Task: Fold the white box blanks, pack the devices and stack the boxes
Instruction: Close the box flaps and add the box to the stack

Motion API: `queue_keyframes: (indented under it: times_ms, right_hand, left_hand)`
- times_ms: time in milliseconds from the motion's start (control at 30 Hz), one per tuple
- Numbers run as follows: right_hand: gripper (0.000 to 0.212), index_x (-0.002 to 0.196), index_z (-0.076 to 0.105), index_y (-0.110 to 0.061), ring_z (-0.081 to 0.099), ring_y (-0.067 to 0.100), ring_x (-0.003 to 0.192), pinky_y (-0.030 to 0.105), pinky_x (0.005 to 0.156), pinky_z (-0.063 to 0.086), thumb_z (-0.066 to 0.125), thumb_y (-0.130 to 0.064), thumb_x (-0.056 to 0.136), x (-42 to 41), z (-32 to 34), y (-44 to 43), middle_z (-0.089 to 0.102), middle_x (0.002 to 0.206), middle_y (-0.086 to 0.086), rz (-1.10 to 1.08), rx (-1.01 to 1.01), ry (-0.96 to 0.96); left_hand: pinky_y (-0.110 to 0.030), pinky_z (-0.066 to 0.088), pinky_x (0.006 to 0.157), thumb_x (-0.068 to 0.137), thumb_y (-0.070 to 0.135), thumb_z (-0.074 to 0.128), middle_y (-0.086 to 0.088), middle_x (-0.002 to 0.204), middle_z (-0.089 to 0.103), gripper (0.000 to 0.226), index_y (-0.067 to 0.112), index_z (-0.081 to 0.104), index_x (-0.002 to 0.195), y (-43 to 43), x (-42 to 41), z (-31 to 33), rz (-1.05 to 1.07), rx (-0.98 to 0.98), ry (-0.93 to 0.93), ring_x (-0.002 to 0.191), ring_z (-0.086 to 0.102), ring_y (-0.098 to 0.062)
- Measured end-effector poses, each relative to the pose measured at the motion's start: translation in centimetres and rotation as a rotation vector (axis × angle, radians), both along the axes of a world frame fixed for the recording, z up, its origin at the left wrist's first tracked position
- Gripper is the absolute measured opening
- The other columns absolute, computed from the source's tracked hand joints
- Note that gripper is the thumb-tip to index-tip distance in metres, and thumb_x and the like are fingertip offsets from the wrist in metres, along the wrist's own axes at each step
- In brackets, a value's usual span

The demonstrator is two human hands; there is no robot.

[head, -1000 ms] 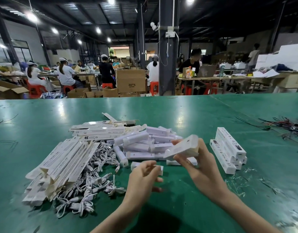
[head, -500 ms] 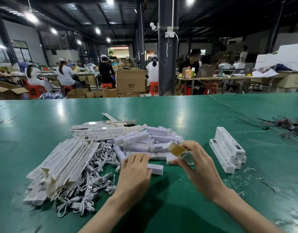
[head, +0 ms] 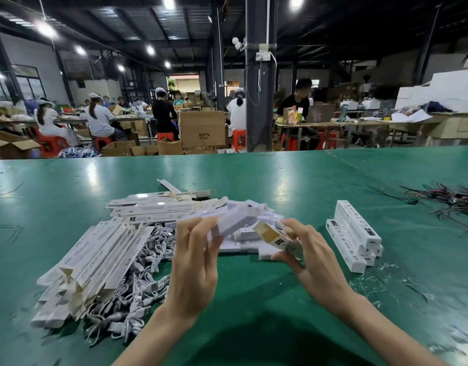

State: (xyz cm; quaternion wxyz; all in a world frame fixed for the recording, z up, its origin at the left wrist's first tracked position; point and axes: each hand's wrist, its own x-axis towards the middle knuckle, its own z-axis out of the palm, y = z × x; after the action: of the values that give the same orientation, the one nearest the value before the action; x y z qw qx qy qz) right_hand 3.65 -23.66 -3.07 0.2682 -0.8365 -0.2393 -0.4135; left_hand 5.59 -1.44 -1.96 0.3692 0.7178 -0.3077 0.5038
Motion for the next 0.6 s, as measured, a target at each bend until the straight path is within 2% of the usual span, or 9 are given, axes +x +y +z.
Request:
queue_keyframes:
  times_ms: [67,200,300,400,500,600]
  right_hand:
    - [0.066,0.128,0.041,-0.027,0.06,0.026,0.08,0.037,0.074,0.048,0.079,-0.015,0.074,0.0,0.0,0.1,0.061,0.09,0.001,-0.026,0.019,0.019]
    - [0.069,0.125,0.045,-0.021,0.058,0.024,0.08,0.034,0.077,0.048,0.083,-0.01,0.068,0.0,-0.1,0.4,0.057,0.09,-0.003,-0.043,0.036,0.021]
    - [0.058,0.122,0.056,-0.008,0.053,0.02,0.081,0.027,0.078,0.043,0.08,-0.015,0.07,0.0,0.0,0.5,0.052,0.093,-0.008,-0.062,0.064,0.008]
    - [0.046,0.116,0.059,0.001,0.048,0.017,0.085,0.022,0.079,0.041,0.071,-0.019,0.077,-0.3,0.0,0.5,0.055,0.098,-0.01,-0.044,0.057,0.015]
    - [0.045,0.114,0.059,0.001,0.044,0.014,0.086,0.016,0.08,0.036,0.072,-0.018,0.076,-0.3,0.1,0.6,0.055,0.099,-0.009,-0.049,0.059,0.002]
    - [0.046,0.116,0.056,-0.008,0.043,0.013,0.086,0.016,0.079,0.036,0.075,-0.016,0.075,-0.2,0.1,0.5,0.053,0.098,-0.011,-0.046,0.055,-0.001]
  left_hand:
    - [-0.01,0.04,0.083,0.102,0.024,0.041,-0.003,0.107,0.043,0.023,0.011,0.05,0.119,-0.3,-0.7,0.2,-0.039,0.084,-0.018,0.097,0.039,-0.001]
    - [-0.023,0.046,0.076,0.095,0.018,0.052,0.0,0.106,0.042,0.028,0.014,0.05,0.123,-0.4,-1.2,-0.2,-0.008,0.172,0.038,0.093,0.046,-0.012]
    - [-0.02,0.044,0.079,0.092,0.013,0.055,0.002,0.106,0.041,0.031,0.015,0.05,0.123,-0.2,-1.2,-0.2,0.014,0.167,0.076,0.092,0.045,-0.008]
    - [-0.015,0.042,0.078,0.094,0.018,0.049,0.002,0.106,0.042,0.028,0.015,0.052,0.122,0.0,-1.3,-0.1,0.028,0.162,0.122,0.089,0.044,-0.006]
    - [-0.016,0.043,0.069,0.094,0.019,0.048,0.001,0.104,0.044,0.028,0.011,0.058,0.12,0.1,-1.3,0.0,0.042,0.167,0.157,0.084,0.045,-0.006]
    - [-0.028,0.049,0.056,0.093,0.018,0.049,-0.001,0.101,0.046,0.029,0.007,0.065,0.116,0.3,-1.5,0.3,0.073,0.175,0.171,0.08,0.05,-0.013]
